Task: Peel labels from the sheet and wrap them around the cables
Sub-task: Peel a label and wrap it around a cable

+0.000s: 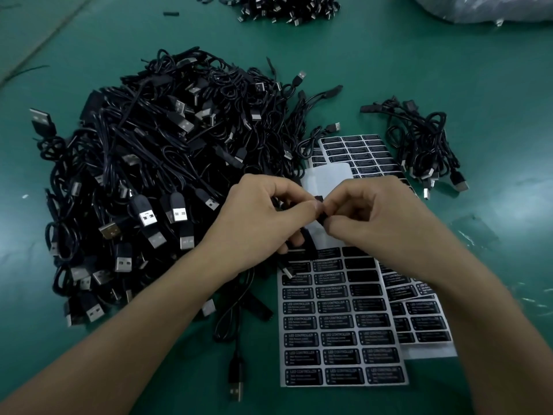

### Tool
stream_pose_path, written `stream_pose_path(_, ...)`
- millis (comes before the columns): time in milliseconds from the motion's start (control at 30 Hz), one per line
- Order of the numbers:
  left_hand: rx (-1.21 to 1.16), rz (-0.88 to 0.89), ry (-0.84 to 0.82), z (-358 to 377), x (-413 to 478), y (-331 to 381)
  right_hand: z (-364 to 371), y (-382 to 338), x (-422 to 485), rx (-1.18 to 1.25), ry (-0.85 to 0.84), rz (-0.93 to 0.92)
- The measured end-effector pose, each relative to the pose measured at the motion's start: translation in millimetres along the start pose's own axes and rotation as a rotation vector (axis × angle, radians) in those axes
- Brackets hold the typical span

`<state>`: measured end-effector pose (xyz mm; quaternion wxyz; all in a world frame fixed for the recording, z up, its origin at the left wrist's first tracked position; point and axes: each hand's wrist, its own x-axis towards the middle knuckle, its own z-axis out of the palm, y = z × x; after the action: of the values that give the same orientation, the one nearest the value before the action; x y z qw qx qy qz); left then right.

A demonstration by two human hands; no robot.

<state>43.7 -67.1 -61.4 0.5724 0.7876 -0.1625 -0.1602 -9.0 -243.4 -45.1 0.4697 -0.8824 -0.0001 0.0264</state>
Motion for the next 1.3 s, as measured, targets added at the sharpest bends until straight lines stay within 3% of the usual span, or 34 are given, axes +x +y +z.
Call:
stream_pose_path(367, -0.174, -0.047, 0.046, -1.3, -0.4, 5.0, -5.5, 1.4, 1.8, 0.168, 0.275, 0.022)
stream_pose_path(433, -0.269, -0.076, 0.066, -3.0, 0.9, 7.4, -6.5, 0.3, 1.8, 0.237, 0.263, 0.072)
stream_pose_path(633, -0.359, -0.107, 0.109, -5.4, 3.6, 8.3, -2.8, -6.6, -2.9, 0.365, -0.020, 0.134)
stream_pose_path(1000, -0.400, -0.091, 0.077, -5.7, 3.1, 9.1, 19.7, -7.9, 5.8, 0.594, 0.275, 0.131)
stream_pose_path(1300, -0.425, -0.083, 0.111, -5.5, 2.6, 9.0, 29.8, -8.2, 5.7, 0.751, 0.269, 0.090)
